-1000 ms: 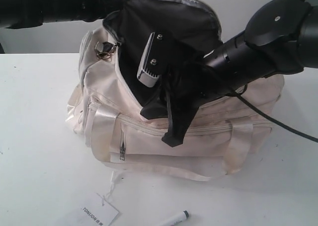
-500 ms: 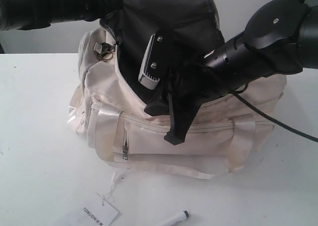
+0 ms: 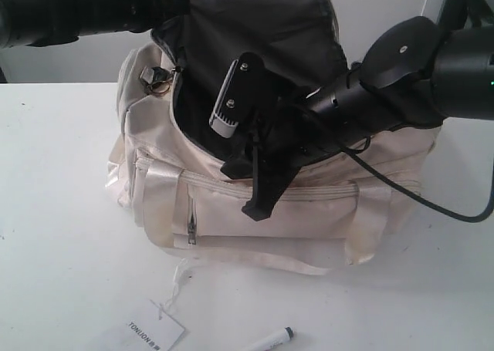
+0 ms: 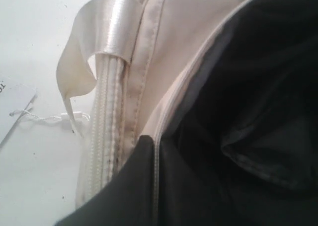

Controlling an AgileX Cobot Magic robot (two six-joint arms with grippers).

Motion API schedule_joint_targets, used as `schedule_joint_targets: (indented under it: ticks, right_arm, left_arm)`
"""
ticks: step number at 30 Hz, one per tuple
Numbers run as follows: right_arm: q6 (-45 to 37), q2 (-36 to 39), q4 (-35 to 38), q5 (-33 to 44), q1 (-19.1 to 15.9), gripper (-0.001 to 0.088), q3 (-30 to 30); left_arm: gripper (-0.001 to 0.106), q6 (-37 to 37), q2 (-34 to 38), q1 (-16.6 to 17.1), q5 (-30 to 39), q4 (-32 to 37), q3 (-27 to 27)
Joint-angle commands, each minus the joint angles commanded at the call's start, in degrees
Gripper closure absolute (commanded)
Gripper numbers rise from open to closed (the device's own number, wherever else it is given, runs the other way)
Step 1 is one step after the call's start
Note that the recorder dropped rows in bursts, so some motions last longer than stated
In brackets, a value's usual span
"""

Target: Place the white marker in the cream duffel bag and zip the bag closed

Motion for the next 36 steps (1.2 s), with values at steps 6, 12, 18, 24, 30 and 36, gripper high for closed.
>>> schedule_joint_targets:
  ticks: [6, 12, 18, 24, 30, 36]
  right_arm:
    - [3.1, 0.0, 0.1, -0.3, 0.0, 0.0866, 0.0]
    - [3.3, 0.0, 0.1, -1.4, 0.0, 0.0658, 0.0]
    - [3.0, -1.8, 0.1, -2.1, 0.0, 0.0431, 0.0]
    - [3.5, -7.2, 0.1, -1.5, 0.0, 0.0427, 0.0]
    - [4.6, -11.0, 0.3, 5.5, 0.0, 0.0519, 0.0]
    - [4.6, -11.6, -0.4, 16.1, 0.0, 0.082, 0.0]
  left_arm:
    - [0.105, 0.0, 0.0, 0.0, -0.5, 0.0, 0.0]
    - [0.105, 0.0, 0.0, 0.0, -0.5, 0.0, 0.0]
    - [0.105, 0.0, 0.0, 0.0, -0.5, 0.0, 0.0]
    - [0.105, 0.0, 0.0, 0.0, -0.5, 0.0, 0.0]
    - [0.105, 0.0, 0.0, 0.0, -0.6, 0.0, 0.0]
    - [0.105, 0.0, 0.0, 0.0, -0.6, 0.0, 0.0]
